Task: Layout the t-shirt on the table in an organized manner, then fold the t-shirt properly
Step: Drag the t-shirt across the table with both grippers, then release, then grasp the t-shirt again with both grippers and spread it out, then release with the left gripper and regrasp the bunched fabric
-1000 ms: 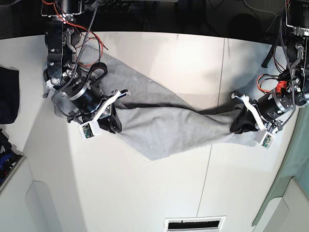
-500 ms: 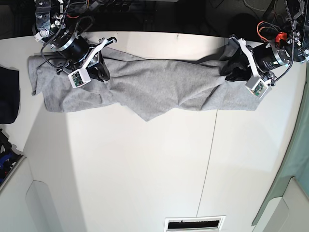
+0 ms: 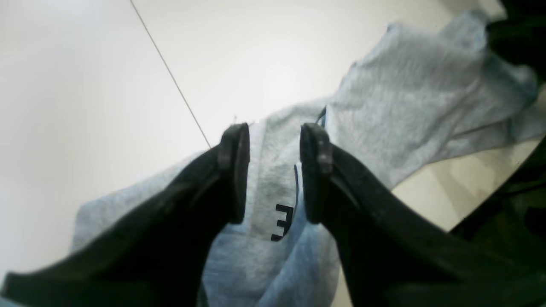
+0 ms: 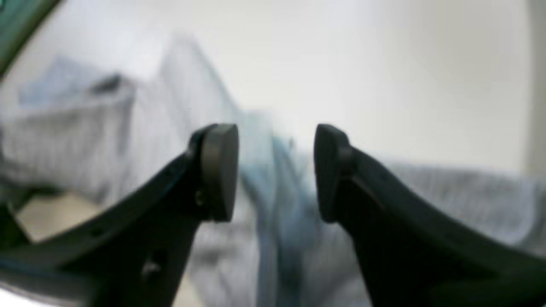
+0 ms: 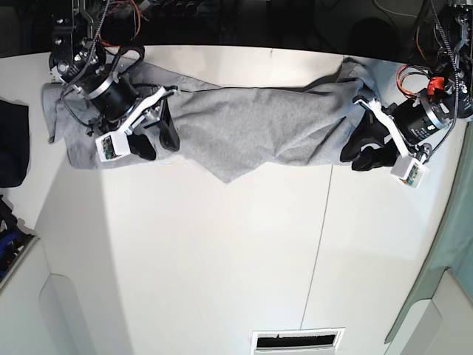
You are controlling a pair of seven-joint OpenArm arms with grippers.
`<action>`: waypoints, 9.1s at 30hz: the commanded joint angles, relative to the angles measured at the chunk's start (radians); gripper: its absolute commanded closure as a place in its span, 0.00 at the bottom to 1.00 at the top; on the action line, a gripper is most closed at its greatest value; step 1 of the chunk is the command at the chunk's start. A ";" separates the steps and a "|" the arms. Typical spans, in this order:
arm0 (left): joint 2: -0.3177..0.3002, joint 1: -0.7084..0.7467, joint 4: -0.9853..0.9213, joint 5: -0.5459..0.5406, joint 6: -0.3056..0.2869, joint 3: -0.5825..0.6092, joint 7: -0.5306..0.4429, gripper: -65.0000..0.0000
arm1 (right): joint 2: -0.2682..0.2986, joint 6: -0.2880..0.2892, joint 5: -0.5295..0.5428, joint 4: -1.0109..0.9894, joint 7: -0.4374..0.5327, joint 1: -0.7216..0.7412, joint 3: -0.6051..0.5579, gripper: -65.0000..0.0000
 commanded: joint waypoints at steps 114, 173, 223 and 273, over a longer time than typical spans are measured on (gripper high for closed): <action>0.035 -0.289 -0.390 0.200 -0.011 0.349 -0.010 1.00 | 0.058 0.031 0.145 -0.059 -0.179 -0.101 0.337 0.49; -0.056 -0.235 -0.161 -0.055 -0.084 0.089 0.088 1.00 | 0.087 0.047 0.397 -0.207 -0.312 0.009 0.606 1.00; -0.017 -0.150 -0.171 -0.215 -0.110 -0.033 0.147 0.68 | 0.085 0.061 0.449 -0.208 -0.307 -0.099 0.631 0.42; 0.055 -0.151 -0.171 0.266 -0.105 0.207 -0.125 0.60 | 0.082 0.061 0.449 -0.209 -0.287 -0.100 0.606 0.42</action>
